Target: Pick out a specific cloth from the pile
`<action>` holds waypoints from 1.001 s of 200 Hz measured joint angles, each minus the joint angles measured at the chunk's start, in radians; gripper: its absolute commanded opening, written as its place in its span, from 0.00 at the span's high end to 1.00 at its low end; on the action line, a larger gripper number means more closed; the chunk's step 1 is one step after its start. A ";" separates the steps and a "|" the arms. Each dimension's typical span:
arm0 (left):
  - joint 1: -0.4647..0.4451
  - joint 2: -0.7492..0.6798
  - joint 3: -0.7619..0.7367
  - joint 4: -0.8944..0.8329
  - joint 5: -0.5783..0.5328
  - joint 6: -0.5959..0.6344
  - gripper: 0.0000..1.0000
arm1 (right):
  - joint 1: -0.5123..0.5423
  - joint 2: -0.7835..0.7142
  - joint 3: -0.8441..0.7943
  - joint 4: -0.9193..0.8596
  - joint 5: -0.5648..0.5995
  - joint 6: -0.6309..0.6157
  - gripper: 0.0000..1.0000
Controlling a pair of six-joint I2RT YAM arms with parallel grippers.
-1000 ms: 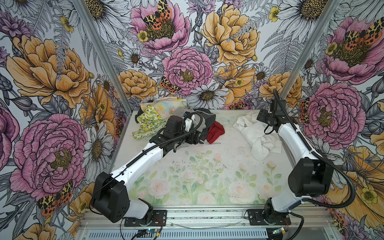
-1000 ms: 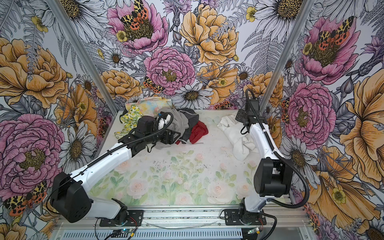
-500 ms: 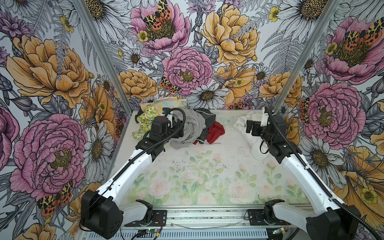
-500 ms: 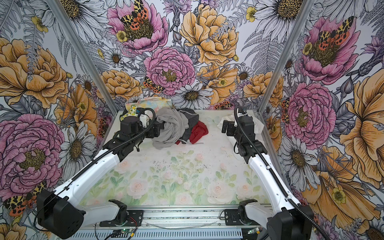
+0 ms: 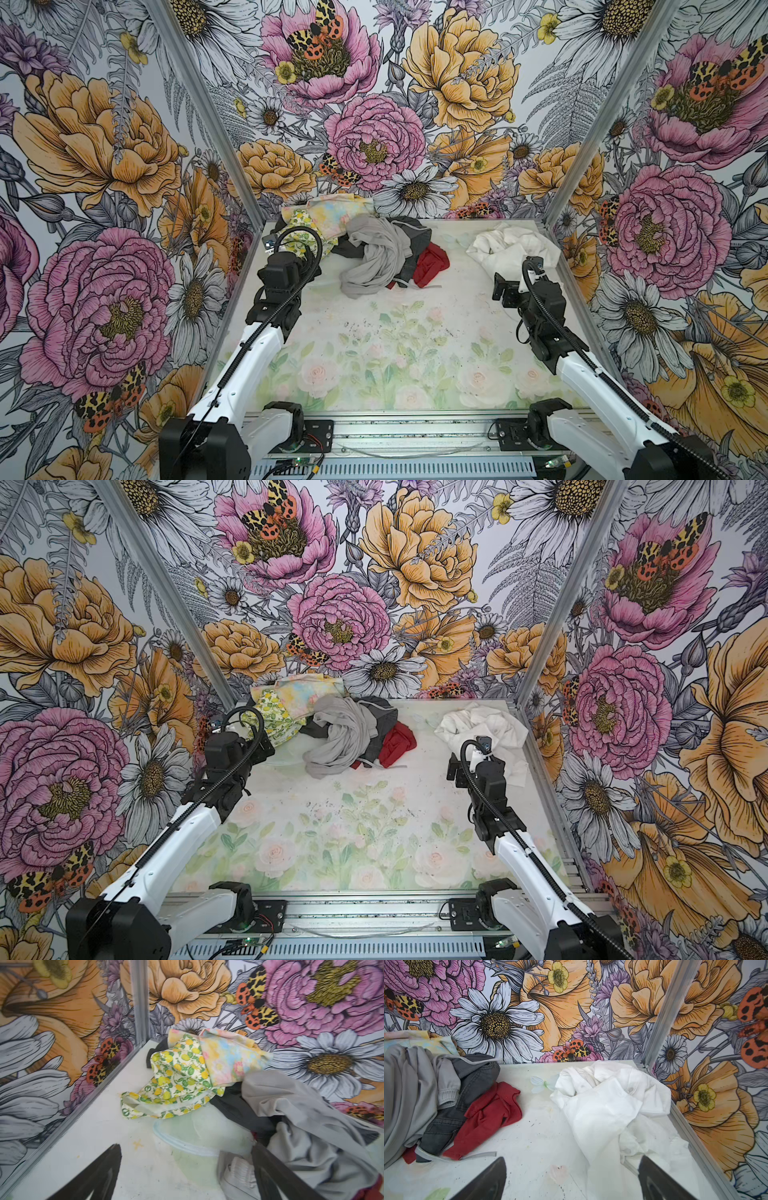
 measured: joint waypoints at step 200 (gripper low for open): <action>0.135 0.365 -0.377 0.873 0.155 0.216 0.01 | -0.116 0.504 -0.183 0.733 0.014 -0.093 0.01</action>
